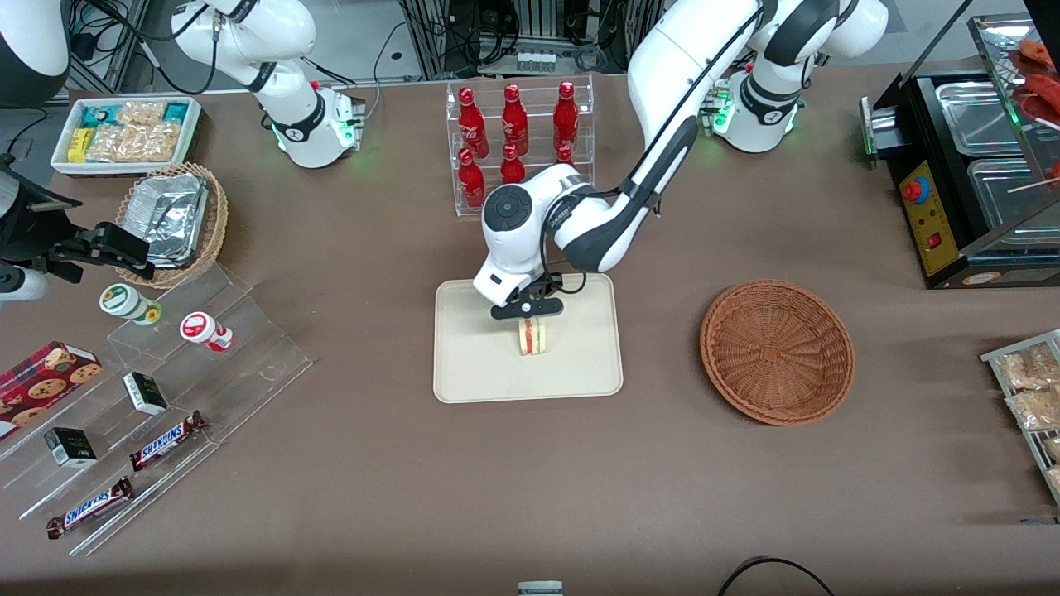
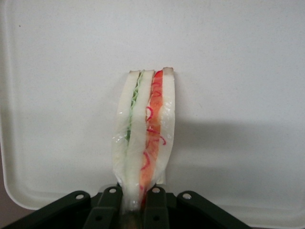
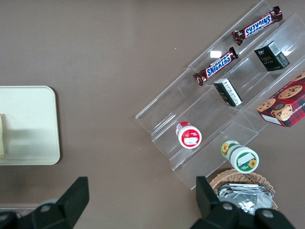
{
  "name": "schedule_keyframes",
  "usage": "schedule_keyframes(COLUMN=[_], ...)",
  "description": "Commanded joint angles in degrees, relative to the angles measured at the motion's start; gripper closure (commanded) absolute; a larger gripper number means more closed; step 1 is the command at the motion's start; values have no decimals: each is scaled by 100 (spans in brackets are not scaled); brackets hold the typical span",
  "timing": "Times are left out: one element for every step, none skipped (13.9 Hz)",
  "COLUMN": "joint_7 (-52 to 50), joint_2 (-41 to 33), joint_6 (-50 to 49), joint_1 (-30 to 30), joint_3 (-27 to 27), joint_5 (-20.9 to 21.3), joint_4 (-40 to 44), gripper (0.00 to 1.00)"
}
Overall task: Place sandwich from basket to tray
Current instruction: 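Lower the sandwich onto the tray and open the left gripper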
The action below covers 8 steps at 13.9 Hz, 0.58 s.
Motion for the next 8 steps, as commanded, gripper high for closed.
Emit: schedule_keyframes(joint_7=[-149, -149, -158, -149, -149, -149, -201, -385], joint_2=[124, 124, 107, 80, 45, 10, -129, -296], joint_6=[81, 81, 81, 72, 64, 63, 37, -24], joint_1=[-68, -68, -60, -51, -33, -24, -24, -16], joint_3=[47, 47, 47, 47, 38, 38, 38, 47], joint_5=[150, 150, 141, 141, 132, 123, 123, 123], joint_4=[87, 87, 87, 87, 96, 105, 96, 96], gripper=[77, 14, 0, 0, 0, 0, 0, 0])
